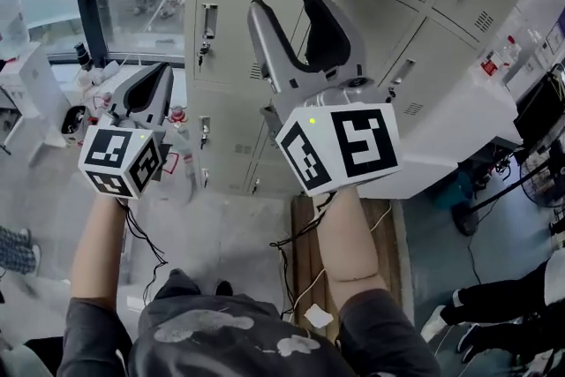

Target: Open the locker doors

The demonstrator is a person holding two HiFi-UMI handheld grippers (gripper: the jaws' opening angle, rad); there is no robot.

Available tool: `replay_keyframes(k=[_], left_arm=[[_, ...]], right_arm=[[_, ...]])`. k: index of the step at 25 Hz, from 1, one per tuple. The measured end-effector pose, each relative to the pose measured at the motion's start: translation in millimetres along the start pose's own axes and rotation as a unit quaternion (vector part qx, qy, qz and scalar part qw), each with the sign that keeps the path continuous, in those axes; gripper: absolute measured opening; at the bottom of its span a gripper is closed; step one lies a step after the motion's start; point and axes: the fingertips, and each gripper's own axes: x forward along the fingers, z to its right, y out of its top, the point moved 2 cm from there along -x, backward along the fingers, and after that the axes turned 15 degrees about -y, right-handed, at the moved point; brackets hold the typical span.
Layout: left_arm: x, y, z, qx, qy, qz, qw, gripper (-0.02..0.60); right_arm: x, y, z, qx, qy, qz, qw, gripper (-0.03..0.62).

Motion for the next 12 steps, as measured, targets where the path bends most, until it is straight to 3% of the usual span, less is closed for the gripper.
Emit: replay_keyframes(k=[7, 12], left_arm=[[-43, -80, -28, -0.059, 0.032, -0.043, 0.9968, 0.008], [-59, -111, -69, -0.075, 0.048, -0.056, 0.9944, 0.009]], right_arm=[[7, -114, -64, 0.072, 0.041, -0.112, 0.99, 0.285], [24, -182, -88, 0.073, 0.028, -0.169, 0.983, 0.287]])
